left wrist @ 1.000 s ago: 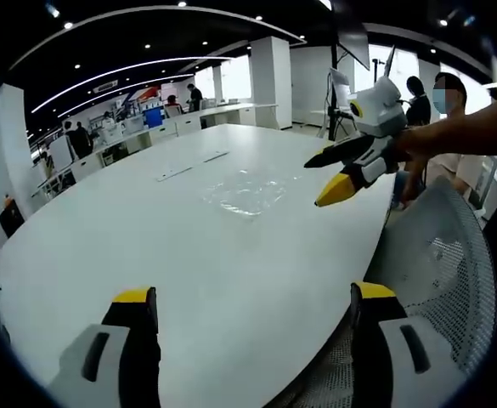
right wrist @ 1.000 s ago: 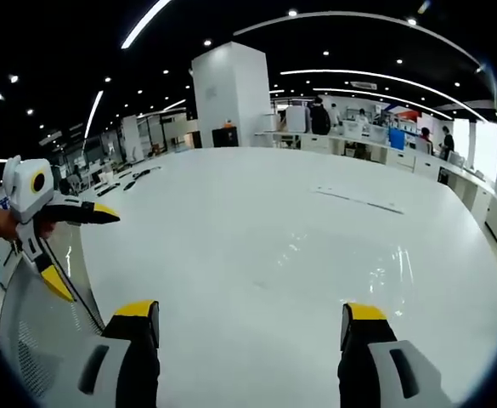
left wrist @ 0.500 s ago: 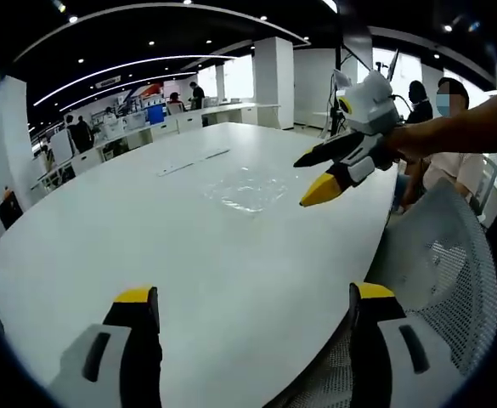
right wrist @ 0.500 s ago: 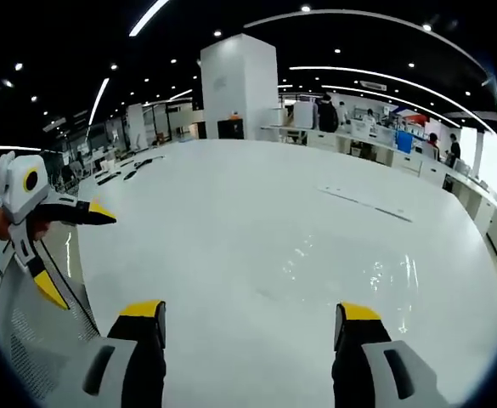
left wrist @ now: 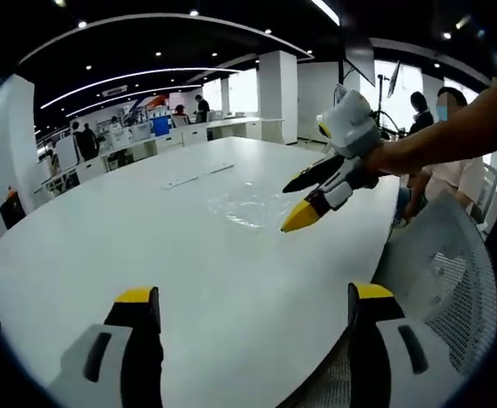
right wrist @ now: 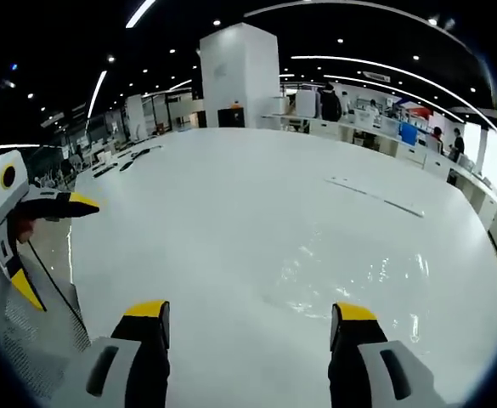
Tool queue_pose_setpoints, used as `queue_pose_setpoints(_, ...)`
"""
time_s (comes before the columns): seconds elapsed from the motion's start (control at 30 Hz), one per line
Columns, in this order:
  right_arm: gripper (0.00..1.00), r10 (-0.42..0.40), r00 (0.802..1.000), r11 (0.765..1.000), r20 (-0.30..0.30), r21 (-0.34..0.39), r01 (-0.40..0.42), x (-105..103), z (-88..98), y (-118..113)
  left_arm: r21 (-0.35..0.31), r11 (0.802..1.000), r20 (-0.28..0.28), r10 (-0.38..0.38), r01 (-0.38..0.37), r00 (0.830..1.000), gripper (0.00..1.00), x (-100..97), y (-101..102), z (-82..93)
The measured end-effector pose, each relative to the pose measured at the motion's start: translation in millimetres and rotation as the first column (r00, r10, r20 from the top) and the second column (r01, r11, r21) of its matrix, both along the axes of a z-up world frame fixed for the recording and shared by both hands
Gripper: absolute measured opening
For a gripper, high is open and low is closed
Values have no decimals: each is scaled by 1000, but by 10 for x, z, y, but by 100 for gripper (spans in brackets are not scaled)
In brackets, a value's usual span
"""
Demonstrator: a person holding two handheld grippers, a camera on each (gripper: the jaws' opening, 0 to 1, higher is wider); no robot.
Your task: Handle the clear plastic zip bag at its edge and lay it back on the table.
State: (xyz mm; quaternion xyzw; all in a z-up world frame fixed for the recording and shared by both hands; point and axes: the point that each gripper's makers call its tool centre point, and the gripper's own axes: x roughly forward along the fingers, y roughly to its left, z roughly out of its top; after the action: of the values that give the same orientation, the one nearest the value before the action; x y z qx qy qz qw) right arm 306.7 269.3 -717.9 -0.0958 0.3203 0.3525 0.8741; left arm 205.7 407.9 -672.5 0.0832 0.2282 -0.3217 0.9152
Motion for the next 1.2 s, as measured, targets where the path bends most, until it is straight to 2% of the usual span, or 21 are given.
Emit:
queue_pose_setpoints(0.3,70,9,1000,999,1,-44,-9,170,-96,70,-9,1000,-9,-8,8,1000,89,-29,-36,28)
queue_pose_setpoints(0.37,67,1,1000,1000,-2,-30,-2,196,-77,51,-5,1000,-10,-15,14,1000,89,-53,-50,36)
queue_pose_setpoints(0.47,55,2,1000,1000,-24,-19,-3,238,-89,51,-5,1000,-7,-24,24,1000,89,-79,-63,41)
queue_pose_setpoints(0.6,52,-4,999,1000,-47,-31,2,255,-192,30,-7,1000,-16,-23,23,1000,88,-96,-47,26)
queue_pose_setpoints(0.67,49,-25,997,1000,-68,-10,24,301,-225,15,-11,1000,-21,-23,23,1000,88,-104,-36,21)
queue_pose_setpoints(0.7,49,-54,993,998,-100,18,56,310,-252,20,-7,1000,-20,-24,24,1000,87,-105,-26,22)
queue_pose_setpoints(0.8,45,-72,992,997,-105,20,75,328,-287,24,6,1000,-18,-26,26,1000,87,-109,0,28)
queue_pose_setpoints(0.87,41,-67,991,998,-112,2,68,299,-280,43,10,1000,-13,-23,23,1000,86,-99,27,40)
queue_pose_setpoints(1.1,36,-48,992,998,-113,-41,44,352,-353,95,9,1000,-19,-12,12,1000,85,-75,82,13)
queue_pose_setpoints(1.2,29,-60,992,997,-115,-57,53,400,-377,76,19,1000,-14,-11,12,1000,85,-67,101,9)
